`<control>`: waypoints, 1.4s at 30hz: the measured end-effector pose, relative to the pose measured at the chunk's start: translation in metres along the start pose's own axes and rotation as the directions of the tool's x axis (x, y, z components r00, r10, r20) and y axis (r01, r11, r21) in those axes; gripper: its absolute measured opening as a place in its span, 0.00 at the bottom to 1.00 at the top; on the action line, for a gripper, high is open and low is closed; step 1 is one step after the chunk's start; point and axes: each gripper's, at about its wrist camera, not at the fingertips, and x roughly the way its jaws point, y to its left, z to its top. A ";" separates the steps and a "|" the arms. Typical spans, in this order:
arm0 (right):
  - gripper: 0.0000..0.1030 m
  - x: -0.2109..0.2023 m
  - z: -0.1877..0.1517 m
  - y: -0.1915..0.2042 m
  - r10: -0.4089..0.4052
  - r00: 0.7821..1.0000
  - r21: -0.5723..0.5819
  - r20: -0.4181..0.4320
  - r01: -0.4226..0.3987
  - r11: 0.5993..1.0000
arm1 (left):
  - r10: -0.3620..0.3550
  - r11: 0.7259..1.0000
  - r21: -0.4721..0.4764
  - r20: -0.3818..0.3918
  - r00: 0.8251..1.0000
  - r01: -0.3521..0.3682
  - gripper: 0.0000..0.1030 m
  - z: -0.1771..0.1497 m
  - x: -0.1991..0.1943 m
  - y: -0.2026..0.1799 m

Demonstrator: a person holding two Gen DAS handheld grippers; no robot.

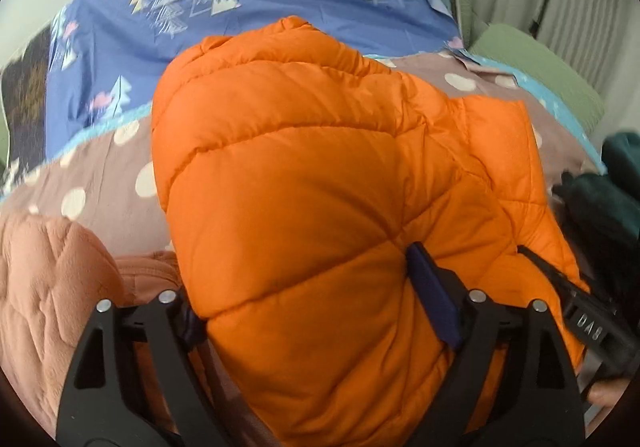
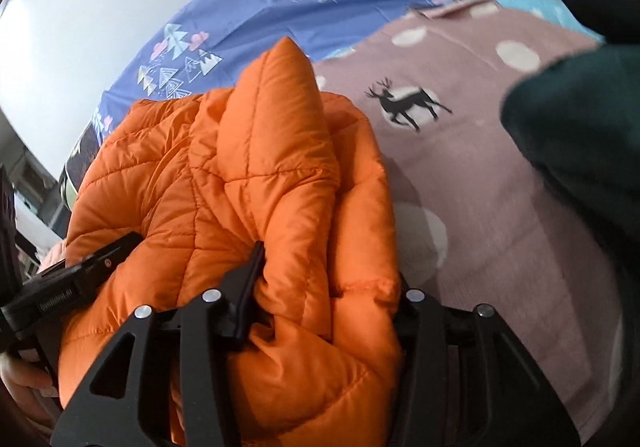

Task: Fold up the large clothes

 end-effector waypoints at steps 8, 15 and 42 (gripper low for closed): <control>0.57 -0.008 -0.007 0.012 -0.109 0.994 -0.058 0.030 0.110 0.992 | 0.022 1.000 0.008 -0.037 0.999 -0.022 0.92 0.005 -0.010 0.002; 0.61 -0.031 -0.001 0.020 -0.107 0.993 -0.059 0.057 0.111 0.992 | 0.062 0.998 0.010 0.096 0.993 -0.063 0.92 -0.001 -0.073 0.019; 0.61 -0.285 -0.124 0.110 -0.039 0.963 -0.356 0.268 0.136 0.925 | -0.032 0.991 0.135 0.342 0.939 -0.016 0.98 -0.155 -0.279 -0.044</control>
